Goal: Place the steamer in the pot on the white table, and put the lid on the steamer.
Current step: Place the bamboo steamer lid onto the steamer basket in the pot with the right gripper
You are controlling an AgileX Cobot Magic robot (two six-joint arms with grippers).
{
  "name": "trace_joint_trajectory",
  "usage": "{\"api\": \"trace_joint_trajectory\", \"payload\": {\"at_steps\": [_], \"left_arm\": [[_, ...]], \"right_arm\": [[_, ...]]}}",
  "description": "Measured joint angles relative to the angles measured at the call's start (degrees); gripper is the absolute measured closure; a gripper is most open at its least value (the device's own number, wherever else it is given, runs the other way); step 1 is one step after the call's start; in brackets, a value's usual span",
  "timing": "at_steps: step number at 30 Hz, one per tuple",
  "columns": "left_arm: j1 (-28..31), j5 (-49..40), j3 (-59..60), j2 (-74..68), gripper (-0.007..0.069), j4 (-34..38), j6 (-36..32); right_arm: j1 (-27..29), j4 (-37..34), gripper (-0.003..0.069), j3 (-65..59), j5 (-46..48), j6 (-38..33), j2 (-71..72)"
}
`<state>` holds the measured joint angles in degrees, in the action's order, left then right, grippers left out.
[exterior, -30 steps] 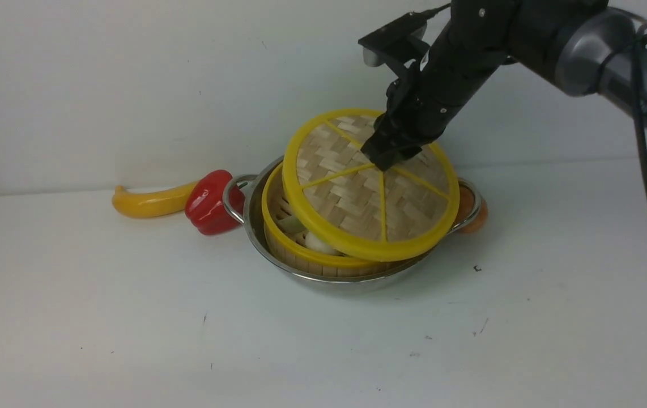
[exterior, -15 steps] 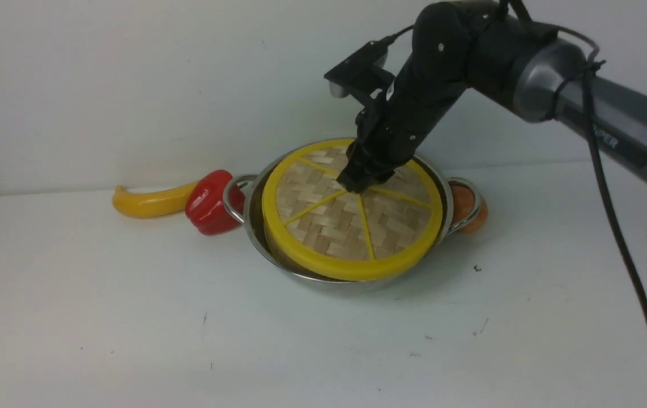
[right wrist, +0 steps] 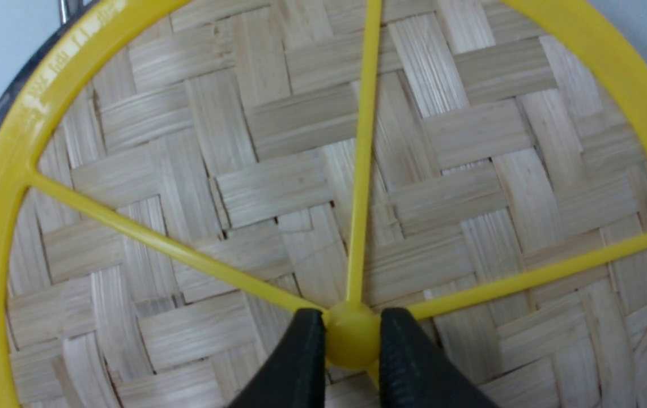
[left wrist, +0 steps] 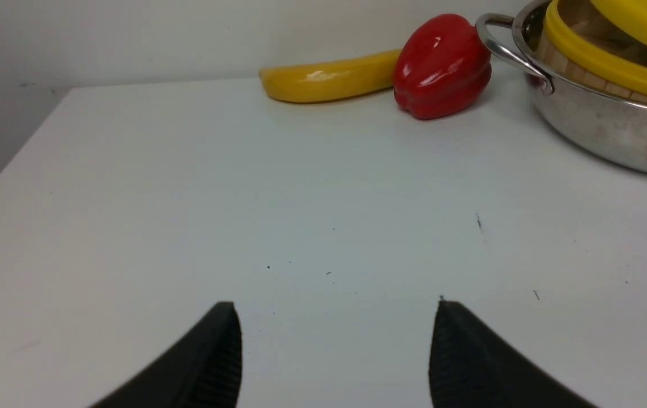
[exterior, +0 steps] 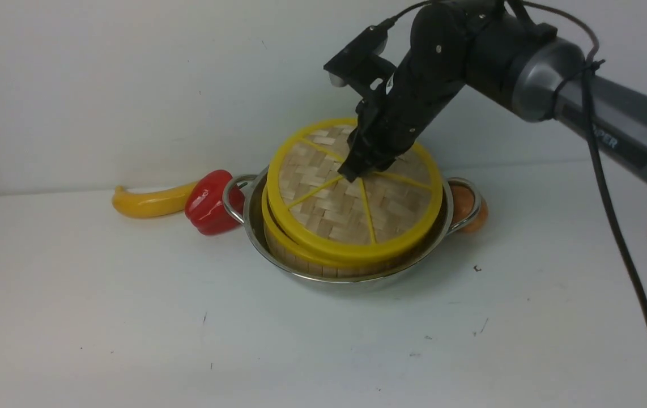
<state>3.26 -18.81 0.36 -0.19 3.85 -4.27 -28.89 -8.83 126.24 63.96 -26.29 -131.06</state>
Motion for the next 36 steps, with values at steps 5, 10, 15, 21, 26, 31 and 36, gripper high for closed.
{"api": "trace_joint_trajectory", "payload": {"at_steps": [5, 10, 15, 21, 26, 31, 36], "left_arm": [[0.0, 0.0, 0.0, 0.0, 0.0209, 0.0, 0.0], [0.0, 0.0, 0.0, 0.0, 0.0209, 0.0, 0.0], [0.0, 0.0, 0.0, 0.0, 0.0209, 0.0, 0.0], [0.0, 0.0, 0.0, 0.0, 0.0209, 0.0, 0.0], [0.0, 0.0, 0.0, 0.0, 0.0209, 0.0, 0.0], [0.0, 0.0, 0.0, 0.0, 0.0209, 0.0, 0.0], [0.0, 0.0, 0.0, 0.0, 0.0209, 0.0, 0.0]], "right_arm": [[0.0, 0.0, 0.0524, 0.0, -1.4, -0.1, 0.0], [0.0, -0.8, 0.0524, 0.0, -2.3, -0.1, 0.0], [0.0, -2.6, 0.0524, 0.0, -2.4, -0.3, 0.0], [0.0, -3.0, 0.0524, 0.0, -2.4, -0.3, 0.0], [0.0, -2.8, 0.0524, 0.1, -2.2, -0.3, -0.9], [0.0, -2.6, 0.0524, 0.1, -2.2, -0.5, -2.1], [0.0, -2.6, 0.0524, 0.1, -3.2, -1.1, -2.1]]}}
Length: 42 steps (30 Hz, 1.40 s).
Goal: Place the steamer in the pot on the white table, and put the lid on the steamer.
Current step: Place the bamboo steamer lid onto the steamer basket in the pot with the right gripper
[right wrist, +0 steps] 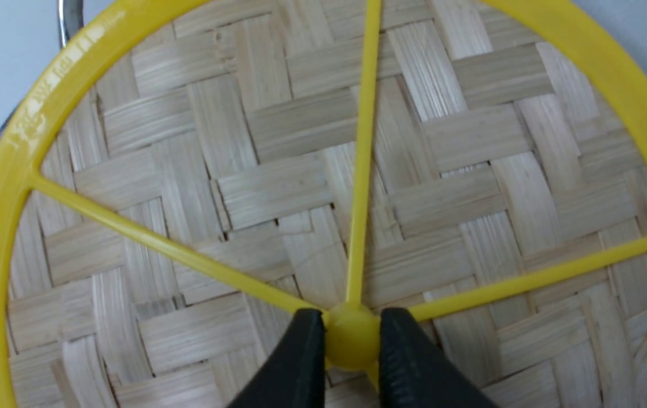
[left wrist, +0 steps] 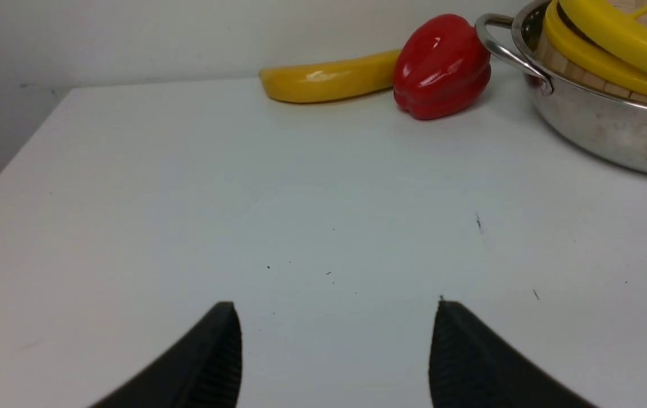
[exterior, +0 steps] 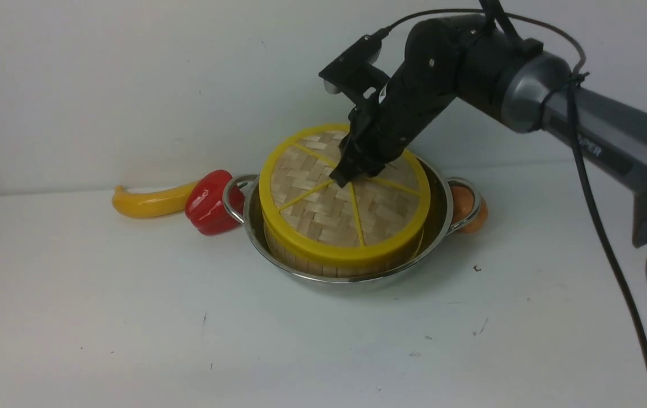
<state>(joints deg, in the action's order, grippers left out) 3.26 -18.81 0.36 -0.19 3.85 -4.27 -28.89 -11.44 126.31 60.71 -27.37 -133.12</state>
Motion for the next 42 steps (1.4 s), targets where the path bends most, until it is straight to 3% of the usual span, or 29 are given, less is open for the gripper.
{"api": "trace_joint_trajectory", "payload": {"at_steps": [42], "left_arm": [[0.0, 0.0, 0.0, 0.0, 0.0209, 0.0, 0.0]], "right_arm": [[0.0, -0.4, 0.0524, 0.0, -1.7, -0.7, -1.1]]}}
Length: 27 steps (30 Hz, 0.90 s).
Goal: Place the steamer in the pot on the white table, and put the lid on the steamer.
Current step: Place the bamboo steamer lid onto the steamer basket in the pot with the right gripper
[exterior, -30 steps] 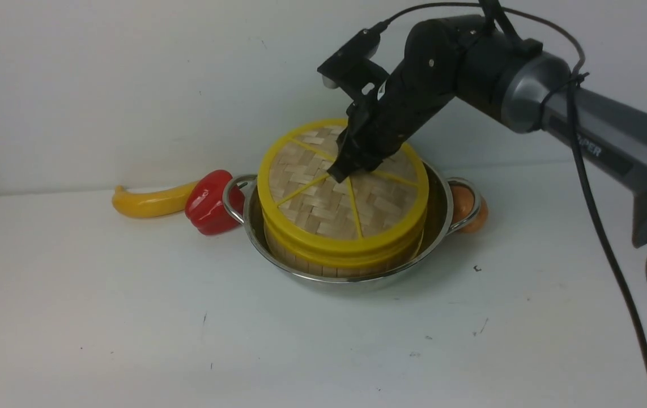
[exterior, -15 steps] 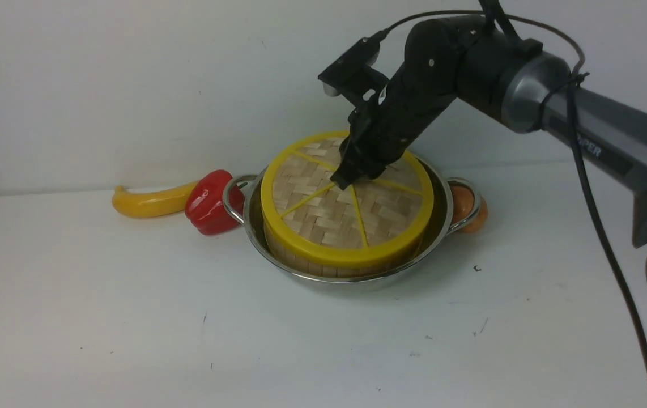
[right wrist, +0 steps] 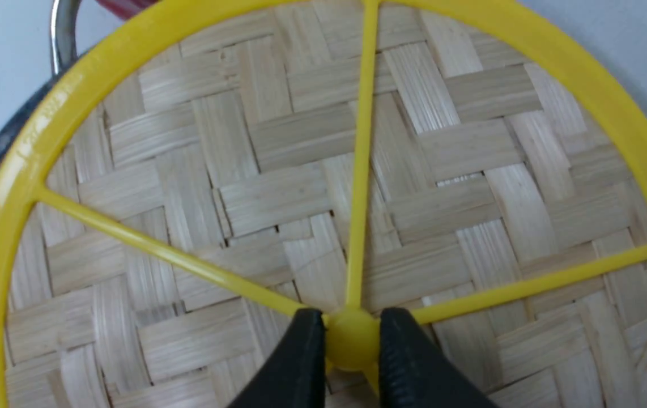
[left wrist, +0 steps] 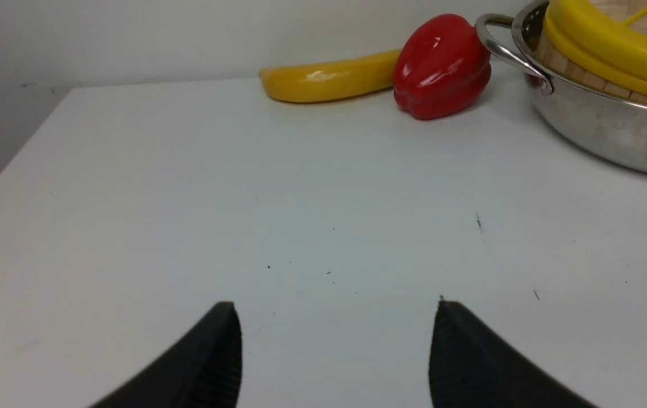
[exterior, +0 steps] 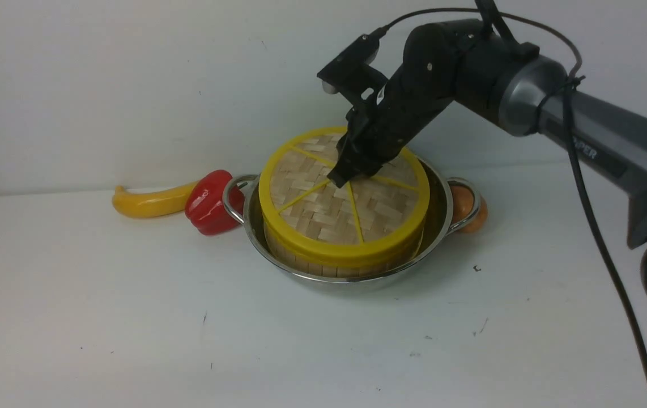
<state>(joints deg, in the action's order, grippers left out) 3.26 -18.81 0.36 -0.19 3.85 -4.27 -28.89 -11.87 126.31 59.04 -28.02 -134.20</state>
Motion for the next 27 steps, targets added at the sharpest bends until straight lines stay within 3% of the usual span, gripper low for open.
{"api": "trace_joint_trajectory", "payload": {"at_steps": [27], "left_arm": [[0.0, 0.0, 0.0, 0.0, 0.0209, 0.0, 0.0]], "right_arm": [[-0.2, 1.0, 0.0526, 0.3, -0.4, 0.0, -0.5]]}}
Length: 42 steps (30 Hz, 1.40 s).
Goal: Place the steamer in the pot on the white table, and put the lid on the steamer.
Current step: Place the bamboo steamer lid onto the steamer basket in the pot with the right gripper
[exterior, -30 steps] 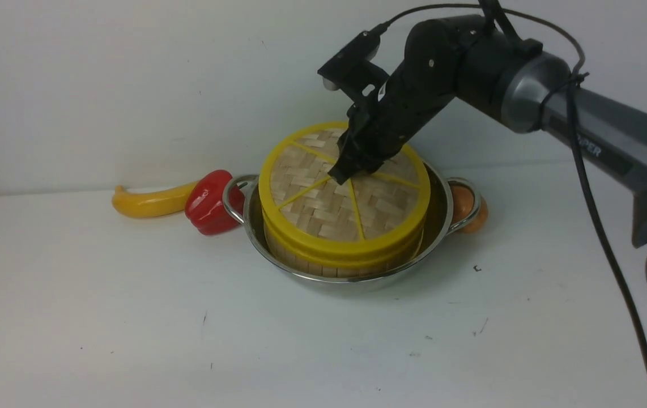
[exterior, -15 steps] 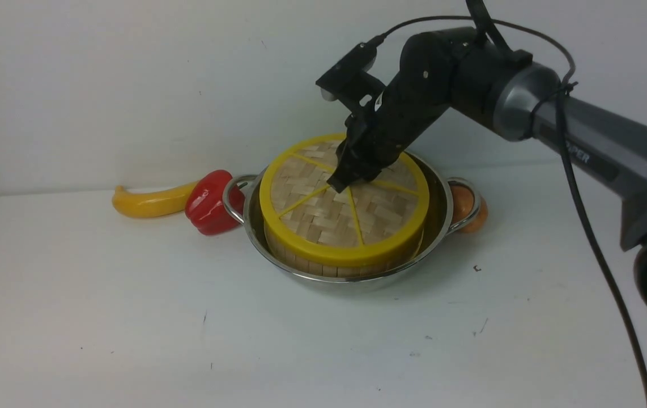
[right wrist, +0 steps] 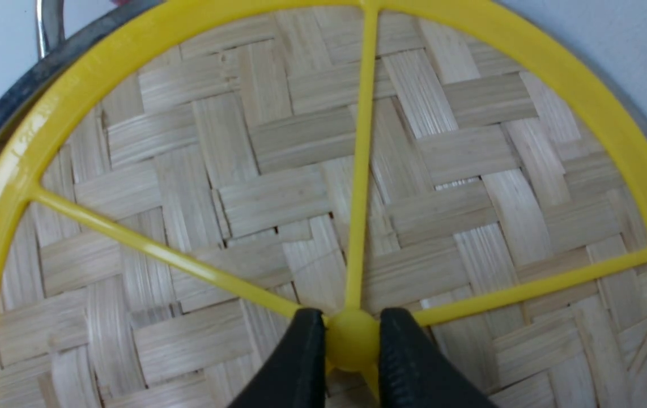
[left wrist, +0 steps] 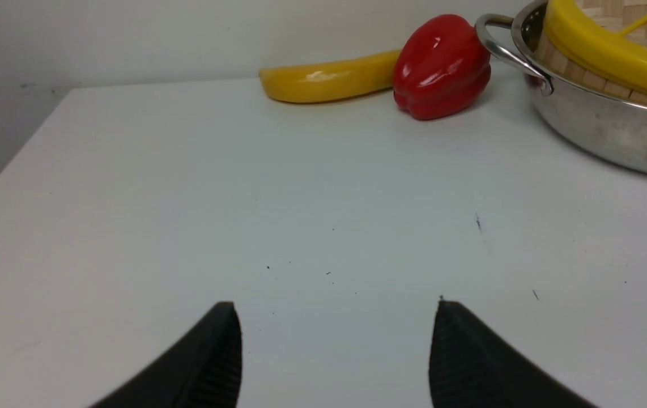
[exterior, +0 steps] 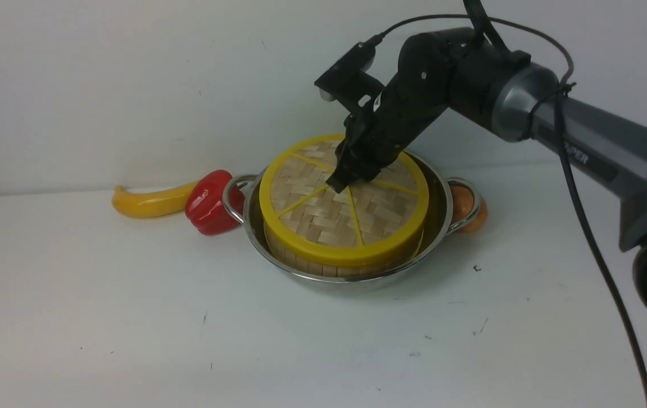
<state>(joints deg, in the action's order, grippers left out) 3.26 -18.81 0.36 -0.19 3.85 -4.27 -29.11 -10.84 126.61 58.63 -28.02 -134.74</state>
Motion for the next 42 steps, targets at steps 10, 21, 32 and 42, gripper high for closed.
{"api": "trace_joint_trajectory", "payload": {"at_steps": [10, 21, 32, 42], "left_arm": [[0.0, 0.0, 0.0, 0.0, 0.0209, 0.0, 0.0], [0.0, 0.0, 0.0, 0.0, 0.0209, 0.0, 0.0], [0.0, 0.0, 0.0, 0.0, 0.0209, 0.0, 0.0], [0.0, 0.0, 0.0, 0.0, 0.0209, 0.0, 0.0]], "right_arm": [[0.0, 1.3, 0.0527, 0.0, 0.0, 0.0, 0.3], [0.6, -1.1, 0.0527, 0.0, 0.3, 0.0, 0.3], [0.6, -1.1, 0.0438, 0.0, 0.3, 0.0, 0.5], [1.1, 4.9, 0.0132, 5.5, 2.0, 3.1, 8.0]]}}
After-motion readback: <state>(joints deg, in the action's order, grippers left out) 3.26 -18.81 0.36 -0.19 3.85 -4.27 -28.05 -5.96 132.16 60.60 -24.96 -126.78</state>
